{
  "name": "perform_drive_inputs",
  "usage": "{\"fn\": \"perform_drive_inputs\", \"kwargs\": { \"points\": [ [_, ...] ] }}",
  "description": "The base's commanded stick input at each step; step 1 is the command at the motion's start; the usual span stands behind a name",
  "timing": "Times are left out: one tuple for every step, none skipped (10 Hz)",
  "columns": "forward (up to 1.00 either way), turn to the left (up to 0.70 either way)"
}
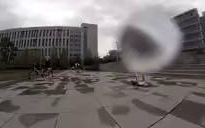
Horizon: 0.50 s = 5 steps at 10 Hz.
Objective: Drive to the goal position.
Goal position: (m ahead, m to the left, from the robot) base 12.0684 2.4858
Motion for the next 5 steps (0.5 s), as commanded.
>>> {"fn": "perform_drive_inputs", "kwargs": {
  "points": [
    [0.70,0.00],
    [0.70,0.00],
    [0.70,0.00],
    [0.70,0.00],
    [0.70,0.00]
  ]
}}
